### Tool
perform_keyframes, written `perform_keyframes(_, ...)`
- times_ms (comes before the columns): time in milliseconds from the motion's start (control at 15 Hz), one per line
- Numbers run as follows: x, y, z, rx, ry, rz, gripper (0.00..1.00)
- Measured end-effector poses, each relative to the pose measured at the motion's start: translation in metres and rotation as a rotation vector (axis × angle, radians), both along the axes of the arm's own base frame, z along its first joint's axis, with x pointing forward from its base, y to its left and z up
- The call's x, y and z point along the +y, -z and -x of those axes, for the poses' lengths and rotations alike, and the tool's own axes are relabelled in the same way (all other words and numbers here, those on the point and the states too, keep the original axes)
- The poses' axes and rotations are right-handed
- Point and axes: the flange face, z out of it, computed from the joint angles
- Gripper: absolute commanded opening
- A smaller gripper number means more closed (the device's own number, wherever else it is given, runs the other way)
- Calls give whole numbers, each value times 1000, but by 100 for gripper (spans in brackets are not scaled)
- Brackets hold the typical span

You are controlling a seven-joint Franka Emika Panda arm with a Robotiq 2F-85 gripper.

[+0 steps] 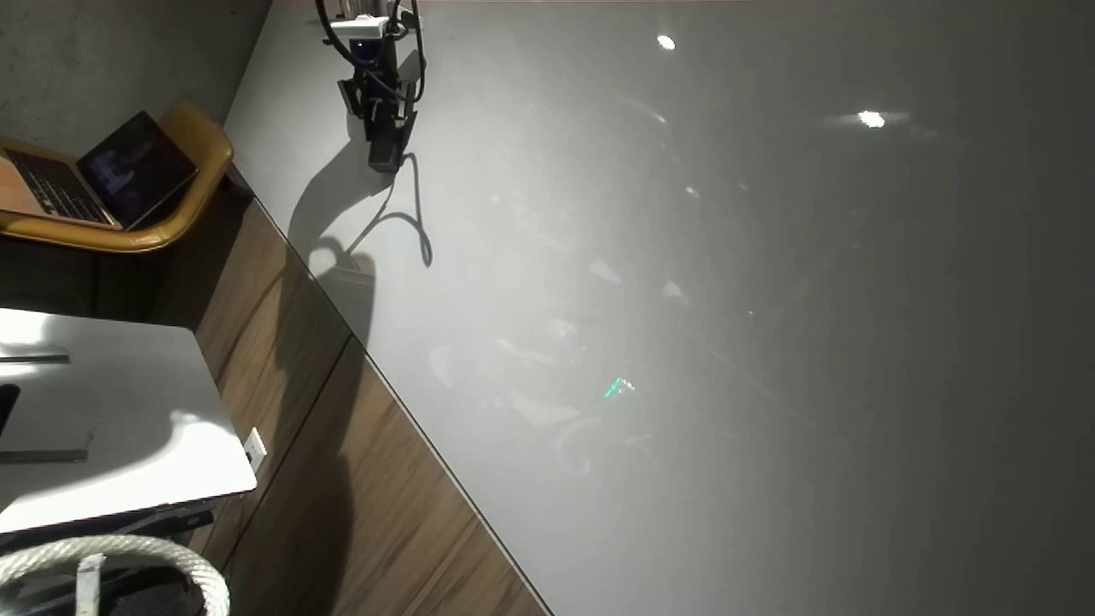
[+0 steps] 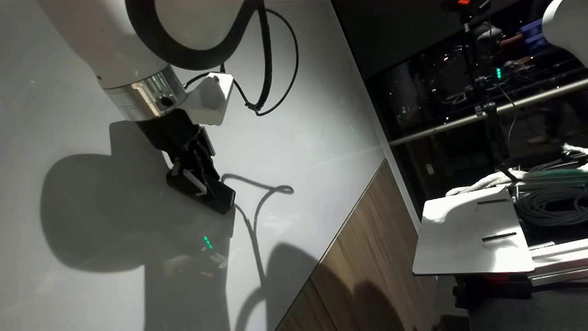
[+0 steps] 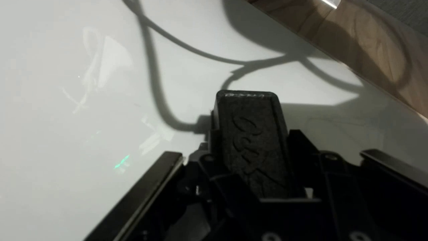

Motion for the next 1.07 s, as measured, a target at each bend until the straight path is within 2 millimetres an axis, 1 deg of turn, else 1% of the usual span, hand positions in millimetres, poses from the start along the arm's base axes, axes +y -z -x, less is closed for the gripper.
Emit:
perform_keyframes(133,5,-4,0,1,-1,6,28)
perform_keyframes(333,5,-12,-1,4,-1,14,28)
perform_keyframes(467,1,-16,-1,7,4,23,28)
perform_keyframes(600,-8,-23,-3,10,14,31,28)
perform_keyframes(800,-35,-34,-5,14,42,39,28)
perform_keyframes(1067,-89,-46,-8,20,101,61,28)
